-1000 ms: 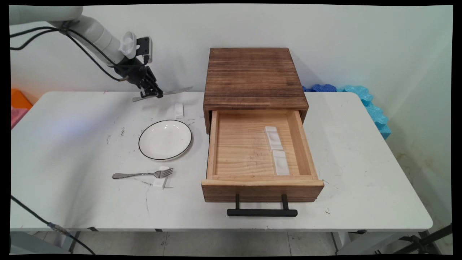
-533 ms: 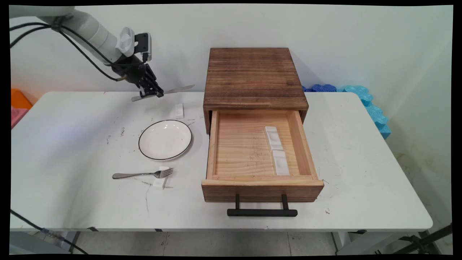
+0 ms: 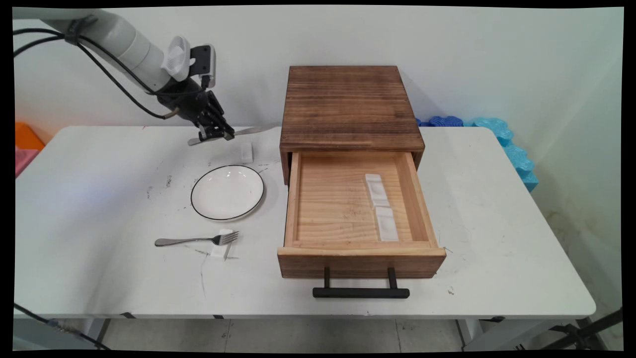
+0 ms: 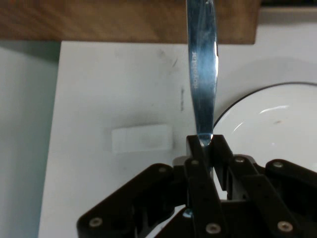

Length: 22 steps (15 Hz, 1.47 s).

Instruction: Place the picked object into the drawer

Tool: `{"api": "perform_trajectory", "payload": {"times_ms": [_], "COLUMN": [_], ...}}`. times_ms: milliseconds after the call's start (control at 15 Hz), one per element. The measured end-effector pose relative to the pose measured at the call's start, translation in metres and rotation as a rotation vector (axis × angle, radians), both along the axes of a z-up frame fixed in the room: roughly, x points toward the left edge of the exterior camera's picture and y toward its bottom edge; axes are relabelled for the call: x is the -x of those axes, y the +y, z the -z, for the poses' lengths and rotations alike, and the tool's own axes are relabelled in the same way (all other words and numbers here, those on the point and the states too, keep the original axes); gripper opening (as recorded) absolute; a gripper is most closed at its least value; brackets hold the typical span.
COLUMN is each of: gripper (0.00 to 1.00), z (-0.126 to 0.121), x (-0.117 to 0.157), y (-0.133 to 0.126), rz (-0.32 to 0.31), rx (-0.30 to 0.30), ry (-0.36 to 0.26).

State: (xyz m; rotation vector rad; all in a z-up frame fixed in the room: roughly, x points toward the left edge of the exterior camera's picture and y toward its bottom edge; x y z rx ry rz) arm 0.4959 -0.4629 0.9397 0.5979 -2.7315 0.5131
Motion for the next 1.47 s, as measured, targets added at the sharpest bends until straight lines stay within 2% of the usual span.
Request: {"api": "perform_trajectory", "payload": {"times_ms": [400,800,1467], "gripper": [0.0,0.0,0.0], "z": [-0.007,-0.011,-0.008], "x": [0.039,0.092,0.172], "y": [0.016,0.028,0.027], "rz": [0.029,0.058,0.088], "rx": [0.004,0.008,0.021], "ry": [0.024,0.057,0.086]}}
